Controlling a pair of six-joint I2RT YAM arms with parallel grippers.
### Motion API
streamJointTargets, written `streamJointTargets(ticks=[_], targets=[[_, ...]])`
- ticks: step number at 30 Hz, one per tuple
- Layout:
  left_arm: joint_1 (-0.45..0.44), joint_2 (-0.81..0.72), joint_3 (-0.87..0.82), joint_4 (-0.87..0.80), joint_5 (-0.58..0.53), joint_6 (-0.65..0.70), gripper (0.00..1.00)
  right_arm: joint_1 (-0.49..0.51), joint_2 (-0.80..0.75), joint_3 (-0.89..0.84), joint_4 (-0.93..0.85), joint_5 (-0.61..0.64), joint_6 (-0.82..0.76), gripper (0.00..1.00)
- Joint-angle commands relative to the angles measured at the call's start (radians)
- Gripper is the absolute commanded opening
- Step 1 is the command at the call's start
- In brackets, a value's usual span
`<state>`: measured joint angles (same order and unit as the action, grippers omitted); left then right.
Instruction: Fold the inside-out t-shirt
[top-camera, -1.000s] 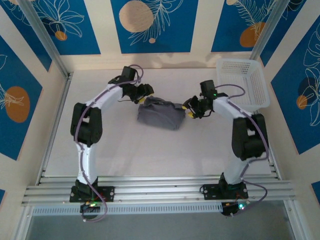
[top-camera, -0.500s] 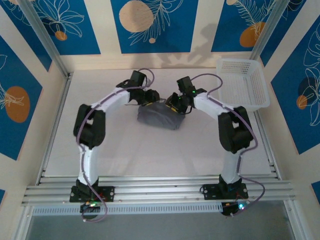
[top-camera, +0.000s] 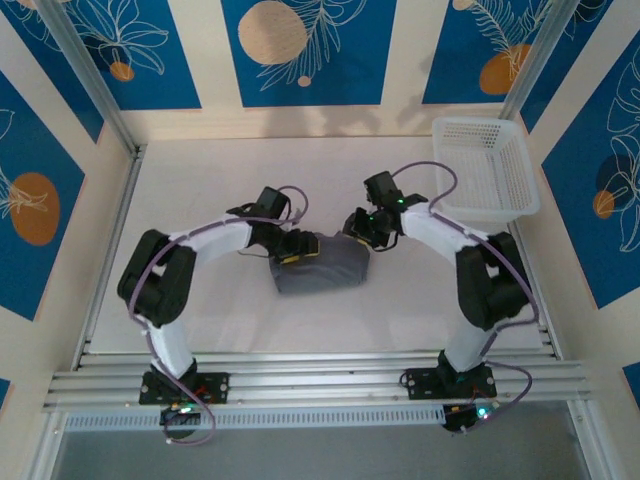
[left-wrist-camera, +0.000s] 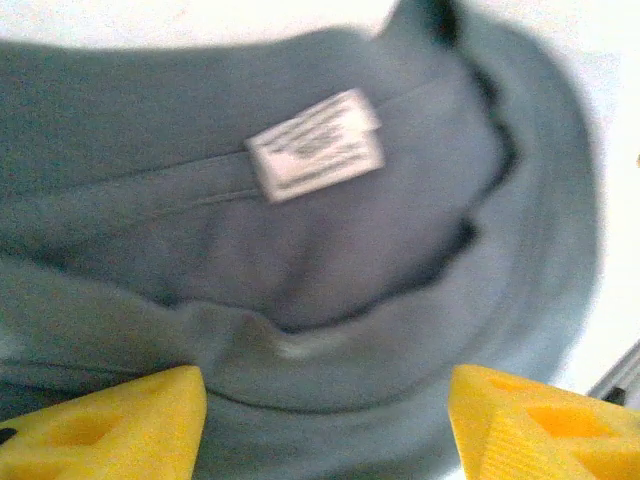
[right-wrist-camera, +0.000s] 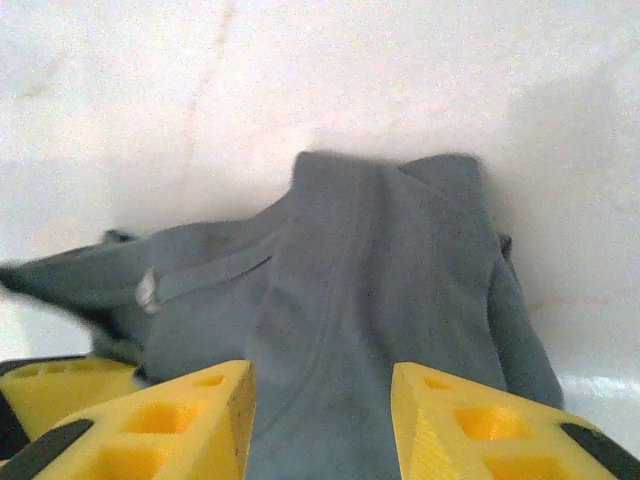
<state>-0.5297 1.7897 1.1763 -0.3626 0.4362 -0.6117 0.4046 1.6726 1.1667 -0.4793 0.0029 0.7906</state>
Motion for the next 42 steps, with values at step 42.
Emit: streamJointTargets(ticks=[42], targets=[[0.382, -0.542, -0.482, -0.004, -0.452, -0.666, 0.88, 0.272, -0.015, 0.169, 0.083, 0.027, 0.239, 0.37]])
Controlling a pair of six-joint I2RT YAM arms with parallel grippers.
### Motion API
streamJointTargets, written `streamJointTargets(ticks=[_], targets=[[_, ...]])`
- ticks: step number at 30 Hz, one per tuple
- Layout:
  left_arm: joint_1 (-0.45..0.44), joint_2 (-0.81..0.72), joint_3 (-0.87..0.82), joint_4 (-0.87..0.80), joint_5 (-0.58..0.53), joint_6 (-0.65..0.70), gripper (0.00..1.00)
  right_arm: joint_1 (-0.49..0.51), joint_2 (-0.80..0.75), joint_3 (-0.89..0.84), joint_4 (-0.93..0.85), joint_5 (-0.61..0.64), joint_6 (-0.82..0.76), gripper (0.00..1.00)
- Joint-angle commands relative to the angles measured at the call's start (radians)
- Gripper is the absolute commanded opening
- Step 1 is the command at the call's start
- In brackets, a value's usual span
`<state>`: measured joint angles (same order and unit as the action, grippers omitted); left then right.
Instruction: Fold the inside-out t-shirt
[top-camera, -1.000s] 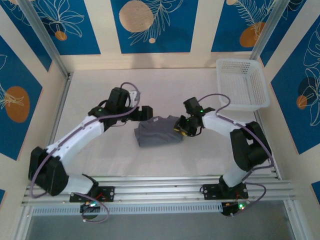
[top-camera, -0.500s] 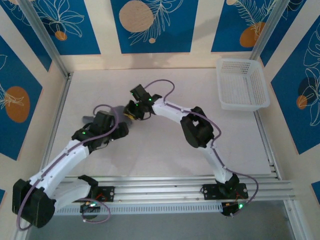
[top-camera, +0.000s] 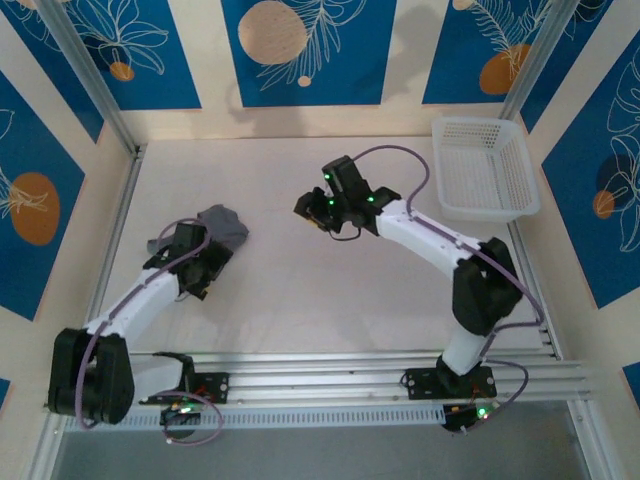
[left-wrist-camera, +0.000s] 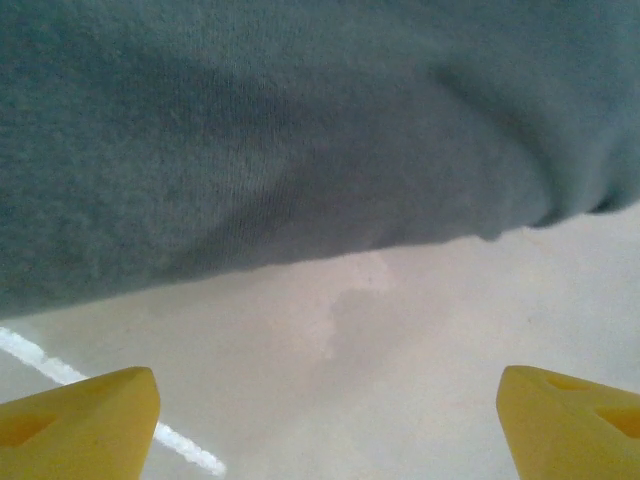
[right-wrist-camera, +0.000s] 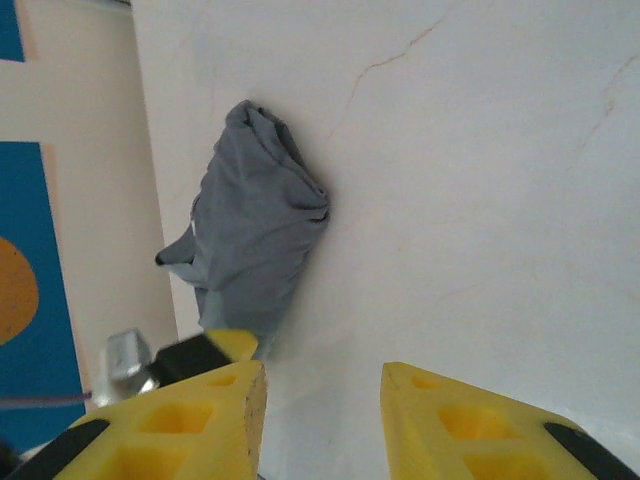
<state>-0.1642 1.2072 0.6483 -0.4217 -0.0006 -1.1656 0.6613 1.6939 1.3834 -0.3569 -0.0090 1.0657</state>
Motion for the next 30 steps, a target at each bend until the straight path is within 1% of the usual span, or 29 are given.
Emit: streamJointTargets(ticks=[1, 4, 6, 7, 9, 12, 14, 15, 16, 18, 21, 24, 27, 29, 30], targets=[[0.023, 0.072, 0.072, 0.045, -0.05, -0.105, 0.88, 0.016, -0.052, -0.061, -0.041, 0.046, -0.036, 0.37], [0.056, 0.168, 0.129, 0.023, -0.14, -0.118, 0.88, 0.014, -0.089, -0.079, -0.05, 0.059, -0.029, 0.37], [0.092, 0.241, 0.165, 0.022, -0.151, -0.138, 0.85, 0.014, -0.105, -0.08, -0.053, 0.069, -0.035, 0.37], [0.113, 0.278, 0.183, 0.038, -0.141, -0.132, 0.83, 0.013, -0.112, -0.078, -0.058, 0.077, -0.044, 0.37], [0.135, 0.332, 0.227, 0.068, -0.148, -0.1, 0.82, 0.014, -0.119, -0.066, -0.079, 0.091, -0.059, 0.37], [0.161, 0.419, 0.326, 0.046, -0.19, -0.018, 0.82, 0.006, -0.13, -0.062, -0.097, 0.097, -0.068, 0.36], [0.186, 0.497, 0.414, 0.021, -0.172, 0.038, 0.82, -0.001, -0.138, -0.066, -0.096, 0.093, -0.067, 0.36], [0.198, 0.54, 0.453, 0.038, -0.141, 0.07, 0.79, -0.006, -0.14, -0.068, -0.094, 0.087, -0.066, 0.36], [0.205, 0.58, 0.489, 0.05, -0.119, 0.086, 0.75, -0.01, -0.143, -0.066, -0.096, 0.082, -0.066, 0.36], [0.215, 0.649, 0.553, 0.09, -0.08, 0.126, 0.7, -0.021, -0.145, -0.064, -0.099, 0.075, -0.067, 0.36], [0.237, 0.743, 0.666, 0.1, -0.093, 0.2, 0.68, -0.033, -0.151, -0.051, -0.112, 0.074, -0.073, 0.36], [0.268, 0.846, 0.828, 0.048, -0.105, 0.331, 0.69, -0.047, -0.157, -0.043, -0.124, 0.064, -0.078, 0.36], [0.293, 0.958, 1.041, -0.084, -0.137, 0.438, 0.74, -0.061, -0.157, -0.04, -0.128, 0.053, -0.077, 0.36], [0.303, 1.013, 1.128, -0.114, -0.155, 0.462, 0.75, -0.067, -0.155, -0.037, -0.127, 0.045, -0.075, 0.37], [0.311, 1.037, 1.151, -0.09, -0.137, 0.462, 0.74, -0.07, -0.154, -0.036, -0.126, 0.042, -0.074, 0.36]])
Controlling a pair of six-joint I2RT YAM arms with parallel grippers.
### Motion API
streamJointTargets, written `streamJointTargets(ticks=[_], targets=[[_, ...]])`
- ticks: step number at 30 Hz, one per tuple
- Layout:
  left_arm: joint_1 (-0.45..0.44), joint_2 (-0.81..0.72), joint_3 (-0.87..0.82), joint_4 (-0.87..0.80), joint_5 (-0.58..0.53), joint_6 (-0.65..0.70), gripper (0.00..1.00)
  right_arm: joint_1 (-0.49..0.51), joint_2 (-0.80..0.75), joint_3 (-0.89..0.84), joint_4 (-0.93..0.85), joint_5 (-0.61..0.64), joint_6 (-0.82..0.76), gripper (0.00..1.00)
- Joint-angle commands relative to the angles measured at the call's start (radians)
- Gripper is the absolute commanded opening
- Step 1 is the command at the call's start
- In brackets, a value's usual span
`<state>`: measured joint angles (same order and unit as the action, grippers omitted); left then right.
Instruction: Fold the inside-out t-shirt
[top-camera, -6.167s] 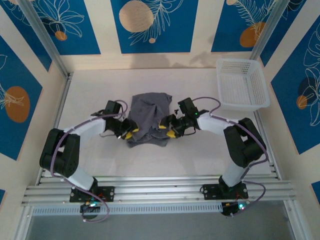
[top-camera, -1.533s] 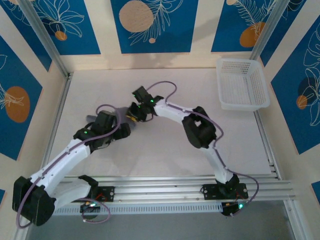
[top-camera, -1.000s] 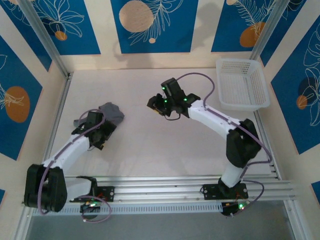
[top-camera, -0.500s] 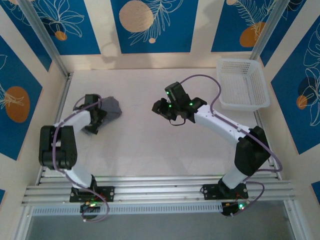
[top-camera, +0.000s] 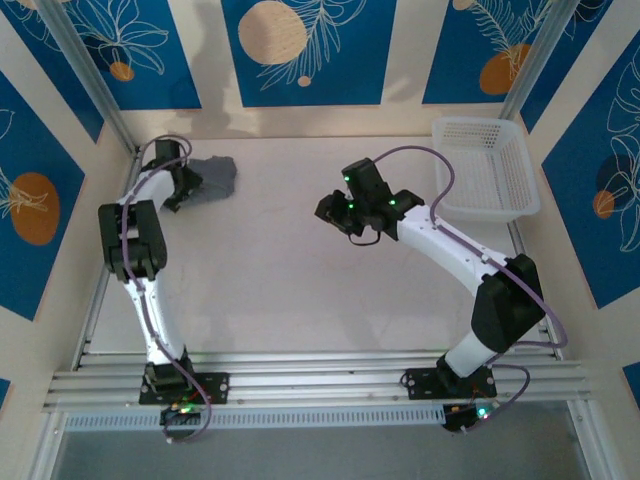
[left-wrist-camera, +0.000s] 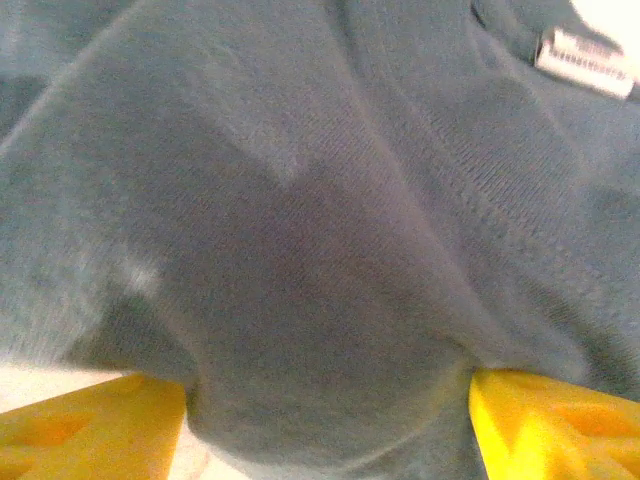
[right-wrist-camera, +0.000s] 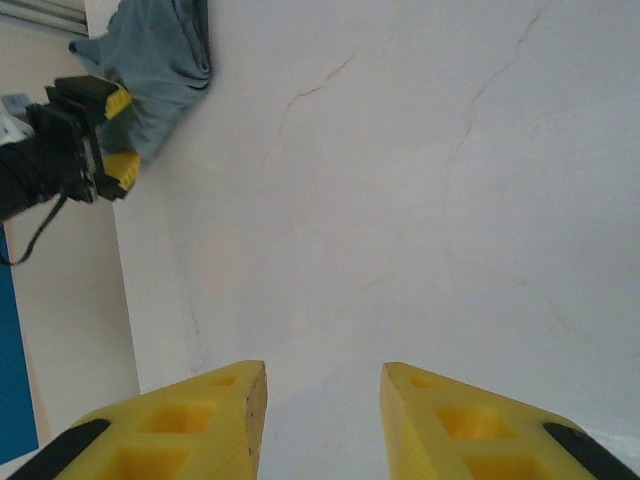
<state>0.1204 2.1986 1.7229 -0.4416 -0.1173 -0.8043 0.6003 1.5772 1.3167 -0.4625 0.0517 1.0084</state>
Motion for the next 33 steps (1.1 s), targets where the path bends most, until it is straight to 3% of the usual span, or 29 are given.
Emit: streamJointTargets(ticks=[1, 8, 15, 17, 19, 21, 24, 27, 30, 33], targets=[[0.033, 0.069, 0.094, -0.039, 0.005, 0.094, 0.73, -0.012, -0.036, 0.035, -0.021, -0.021, -0.017, 0.37], [0.042, 0.217, 0.251, 0.07, 0.18, 0.049, 0.69, -0.029, -0.018, 0.078, -0.069, -0.016, -0.031, 0.36], [0.027, 0.209, 0.269, 0.083, 0.206, -0.001, 0.75, -0.166, -0.101, 0.014, -0.062, -0.056, -0.069, 0.41], [0.027, 0.123, 0.199, 0.119, 0.201, 0.002, 0.84, -0.205, -0.159, -0.01, -0.073, -0.007, -0.164, 0.45], [0.025, -0.023, 0.065, 0.182, 0.202, 0.011, 0.92, -0.256, -0.229, -0.055, -0.088, 0.056, -0.251, 0.68], [0.016, -0.188, -0.08, 0.225, 0.192, 0.038, 0.99, -0.31, -0.289, -0.125, -0.058, 0.09, -0.339, 0.71], [-0.014, -0.457, -0.329, 0.275, 0.163, 0.114, 0.99, -0.379, -0.358, -0.244, 0.015, 0.178, -0.487, 0.72], [-0.064, -0.7, -0.574, 0.337, 0.106, 0.206, 0.99, -0.408, -0.443, -0.428, 0.221, 0.348, -0.614, 0.73], [-0.104, -0.87, -0.785, 0.414, 0.098, 0.282, 0.99, -0.424, -0.513, -0.667, 0.568, 0.398, -0.802, 0.89], [-0.116, -1.0, -0.99, 0.523, 0.081, 0.356, 0.99, -0.477, -0.471, -0.735, 0.646, 0.443, -0.844, 0.92]])
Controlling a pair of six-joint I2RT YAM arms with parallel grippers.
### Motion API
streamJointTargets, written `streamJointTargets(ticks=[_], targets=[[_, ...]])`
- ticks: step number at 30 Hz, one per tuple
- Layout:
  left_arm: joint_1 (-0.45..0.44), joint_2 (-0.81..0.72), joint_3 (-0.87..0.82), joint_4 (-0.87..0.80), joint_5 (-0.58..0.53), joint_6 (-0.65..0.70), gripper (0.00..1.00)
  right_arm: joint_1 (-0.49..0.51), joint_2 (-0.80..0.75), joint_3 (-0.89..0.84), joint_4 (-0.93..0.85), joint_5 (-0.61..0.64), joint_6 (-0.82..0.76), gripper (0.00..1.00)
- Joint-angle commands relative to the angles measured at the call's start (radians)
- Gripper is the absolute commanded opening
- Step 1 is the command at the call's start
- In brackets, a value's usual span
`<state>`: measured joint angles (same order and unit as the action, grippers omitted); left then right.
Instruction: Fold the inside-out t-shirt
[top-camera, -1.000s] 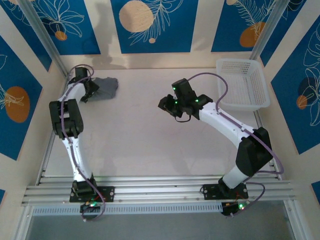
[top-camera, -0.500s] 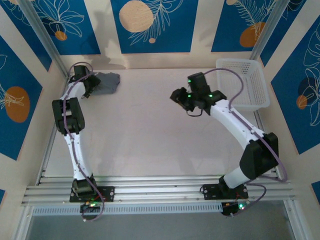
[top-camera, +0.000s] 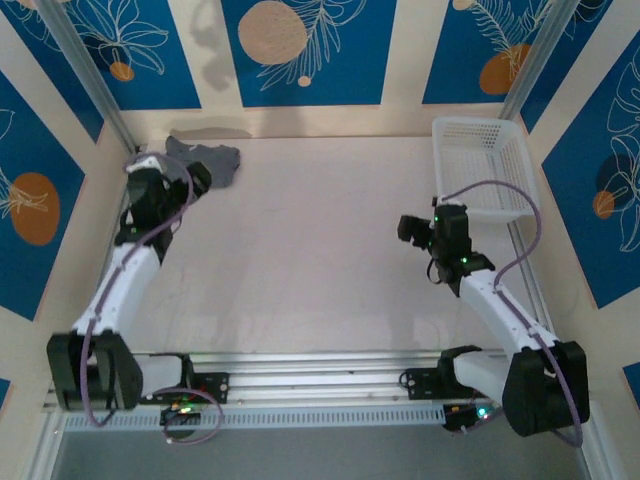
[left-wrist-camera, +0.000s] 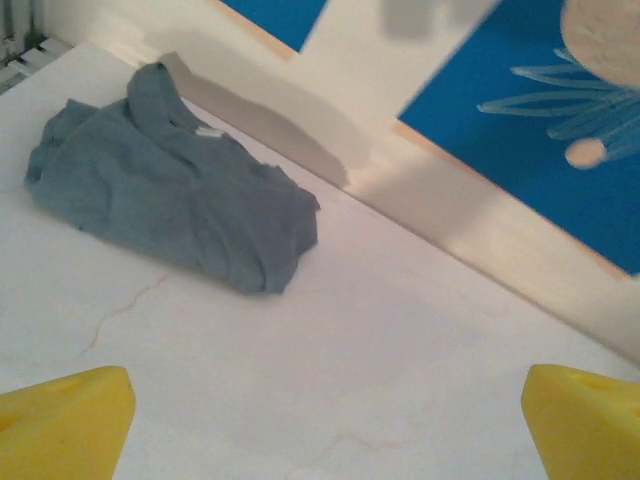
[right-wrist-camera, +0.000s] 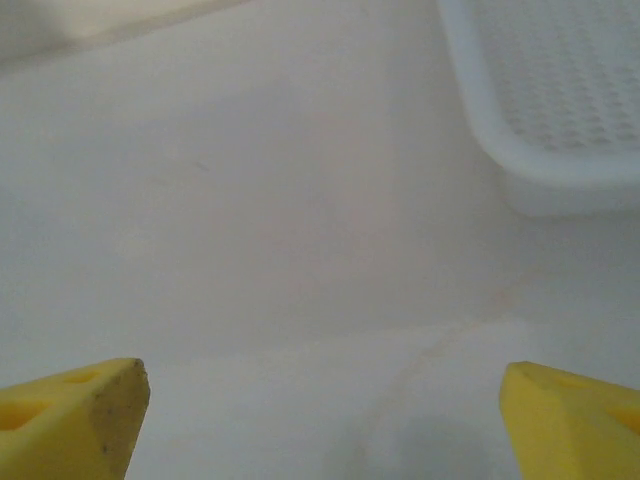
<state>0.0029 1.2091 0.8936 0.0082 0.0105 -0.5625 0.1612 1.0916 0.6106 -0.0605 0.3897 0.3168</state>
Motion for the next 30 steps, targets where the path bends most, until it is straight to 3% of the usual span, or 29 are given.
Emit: streamJointTargets(ticks=[1, 7, 9, 10, 13, 14, 16, 17, 19, 22, 30], targets=[[-0.003, -0.048, -0.229, 0.129, -0.071, 0.152, 0.99, -0.065, 0.047, -0.04, 0.263, 0.105, -0.134, 0.92], [-0.028, -0.097, -0.37, 0.24, -0.206, 0.39, 0.99, -0.112, 0.328, -0.143, 0.69, 0.007, -0.149, 0.93], [-0.027, -0.067, -0.393, 0.302, -0.168, 0.439, 0.99, -0.104, 0.424, -0.143, 0.802, -0.026, -0.175, 0.95], [-0.028, -0.047, -0.412, 0.358, -0.14, 0.45, 0.99, -0.105, 0.4, -0.124, 0.714, -0.065, -0.186, 0.96], [-0.027, 0.034, -0.473, 0.557, -0.055, 0.498, 0.99, -0.17, 0.455, -0.269, 1.06, -0.206, -0.158, 0.99], [-0.031, 0.061, -0.46, 0.55, -0.058, 0.529, 0.99, -0.168, 0.408, -0.233, 0.895, -0.202, -0.158, 0.99], [-0.027, 0.154, -0.435, 0.598, -0.061, 0.553, 0.99, -0.142, 0.447, -0.229, 0.967, -0.165, -0.181, 0.99], [-0.024, 0.198, -0.417, 0.589, -0.064, 0.547, 0.99, -0.136, 0.427, -0.212, 0.896, -0.154, -0.186, 0.99], [-0.037, 0.321, -0.453, 0.751, -0.007, 0.584, 0.99, -0.124, 0.438, -0.223, 0.939, -0.132, -0.195, 0.99], [-0.052, 0.326, -0.525, 0.884, -0.044, 0.589, 0.99, -0.117, 0.432, -0.216, 0.913, -0.121, -0.2, 0.99], [-0.066, 0.328, -0.493, 0.829, -0.035, 0.613, 0.99, -0.131, 0.43, -0.212, 0.903, -0.151, -0.194, 0.99]])
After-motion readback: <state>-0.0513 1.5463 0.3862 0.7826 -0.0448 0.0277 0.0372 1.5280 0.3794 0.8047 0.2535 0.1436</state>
